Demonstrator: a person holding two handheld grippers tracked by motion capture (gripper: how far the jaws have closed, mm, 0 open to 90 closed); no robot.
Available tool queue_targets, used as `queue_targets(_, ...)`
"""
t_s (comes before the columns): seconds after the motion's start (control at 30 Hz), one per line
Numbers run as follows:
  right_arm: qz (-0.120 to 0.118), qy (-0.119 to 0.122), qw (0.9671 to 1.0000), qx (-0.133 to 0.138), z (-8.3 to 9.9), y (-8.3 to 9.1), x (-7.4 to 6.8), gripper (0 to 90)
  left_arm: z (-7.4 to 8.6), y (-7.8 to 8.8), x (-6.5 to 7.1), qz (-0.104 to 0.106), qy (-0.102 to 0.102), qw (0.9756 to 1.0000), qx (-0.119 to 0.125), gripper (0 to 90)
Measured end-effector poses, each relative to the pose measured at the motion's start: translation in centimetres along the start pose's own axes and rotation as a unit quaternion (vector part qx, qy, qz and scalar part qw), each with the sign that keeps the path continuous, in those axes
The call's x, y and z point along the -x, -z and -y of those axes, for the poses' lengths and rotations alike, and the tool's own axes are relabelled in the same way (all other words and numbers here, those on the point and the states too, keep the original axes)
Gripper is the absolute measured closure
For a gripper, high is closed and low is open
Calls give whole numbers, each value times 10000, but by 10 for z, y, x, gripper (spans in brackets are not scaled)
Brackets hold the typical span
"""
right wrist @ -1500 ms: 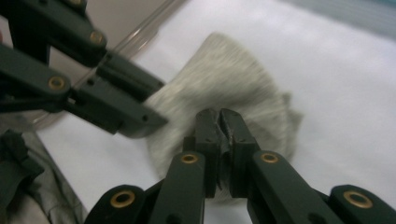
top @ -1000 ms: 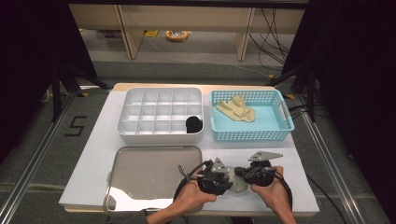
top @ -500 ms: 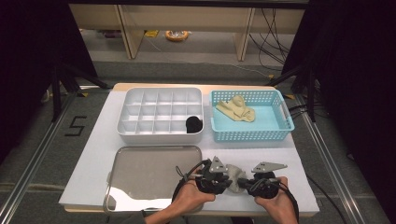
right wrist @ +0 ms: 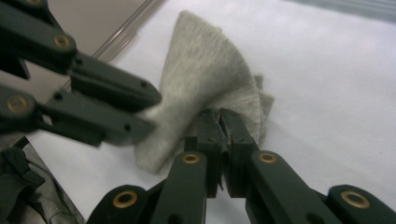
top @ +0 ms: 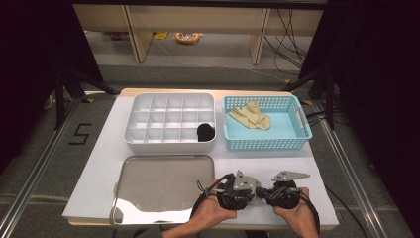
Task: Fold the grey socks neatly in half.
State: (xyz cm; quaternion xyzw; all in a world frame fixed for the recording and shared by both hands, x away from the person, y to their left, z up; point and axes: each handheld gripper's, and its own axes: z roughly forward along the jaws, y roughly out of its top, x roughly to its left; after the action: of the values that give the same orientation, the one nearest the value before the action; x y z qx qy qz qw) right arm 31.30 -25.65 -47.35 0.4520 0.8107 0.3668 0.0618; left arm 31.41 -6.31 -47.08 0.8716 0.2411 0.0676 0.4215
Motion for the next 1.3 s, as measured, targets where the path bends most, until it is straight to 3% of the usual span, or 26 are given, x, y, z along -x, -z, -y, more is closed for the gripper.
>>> queue_targets(0.03,91,-51,9999,-40,0,2,-1,874,0,0,0,0,0,10000,0,796)
queue_targets(0.07,-39,-39,10000,-34,-1,4,2,873,0,-6,3,-35,-38,10000,1,796)
queue_targets(0.1,70,24,9999,74,-2,6,4,871,-1,-9,4,-68,-68,10000,4,796)
queue_targets(0.13,98,-175,9996,173,-3,9,3,870,-2,-11,5,-33,-76,10000,0,797)
queue_targets(0.17,141,-78,9994,310,-5,13,5,870,-2,-13,7,-57,-100,9999,-21,797)
queue_targets(0.2,101,-163,9991,381,-7,17,5,870,-3,-14,7,-64,-147,9999,-31,797)
queue_targets(0.27,128,4,9983,567,-14,25,6,869,-4,-14,7,-112,-246,9996,-92,796)
queue_targets(0.3,36,-126,9983,566,-17,27,2,868,-4,-15,7,-78,-204,9997,-75,796)
queue_targets(0.37,-32,79,9979,642,-23,27,-1,865,-4,-15,7,-87,-219,9997,-80,796)
queue_targets(0.4,-73,224,9980,591,-26,26,-2,864,-4,-15,7,-87,-219,9997,-80,795)
queue_targets(0.5,-132,167,9988,431,-30,22,-8,864,-3,-15,7,-89,-219,9997,-74,792)
queue_targets(0.57,-234,303,9987,339,-33,12,-6,864,-3,-15,7,-85,-192,9998,-61,790)
queue_targets(0.6,-94,179,9997,168,-31,3,-3,866,-2,-15,7,-140,-152,9998,-54,787)
queue_targets(0.63,-94,179,9997,168,-31,3,-3,866,-2,-15,7,-140,-152,9998,-54,783)
queue_targets(0.67,83,121,9999,77,-27,-4,4,873,-2,-14,7,-92,-190,9998,-14,778)
queue_targets(0.7,83,121,9999,77,-27,-4,4,873,-2,-14,7,-92,-190,9998,-14,774)
queue_targets(0.73,-78,79,9999,-126,-25,-5,13,878,-2,-14,6,-83,-157,9998,-3,771)
queue_targets(0.8,-222,27,9997,16,-23,-6,16,879,-2,-14,8,-79,-132,9999,15,765)
queue_targets(0.97,-145,-116,9998,-54,-23,-5,12,877,-2,-9,8,-73,-66,9999,68,754)
queue_targets(1.03,-158,-2,9999,-40,-24,-4,13,842,0,-10,7,-89,-119,9999,33,761)
queue_targets(1.07,-59,9,10000,27,-26,-3,11,762,1,-13,8,-129,-194,9997,-16,763)
queue_targets(1.1,195,13,9997,-109,-29,0,8,726,1,-13,8,-129,-194,9997,-16,762)
queue_targets(1.13,263,45,9996,-113,-30,2,7,695,-1,-14,9,-181,-220,9996,-42,762)
queue_targets(1.17,323,-26,9994,153,-29,-2,4,673,-1,-14,9,-181,-220,9996,-42,762)
queue_targets(1.2,314,-35,9994,-131,-33,2,6,648,0,-14,11,-181,-278,9994,-24,761)
queue_targets(1.3,159,-107,9994,-291,-35,-4,12,593,0,-13,10,-232,-300,9993,-68,759)
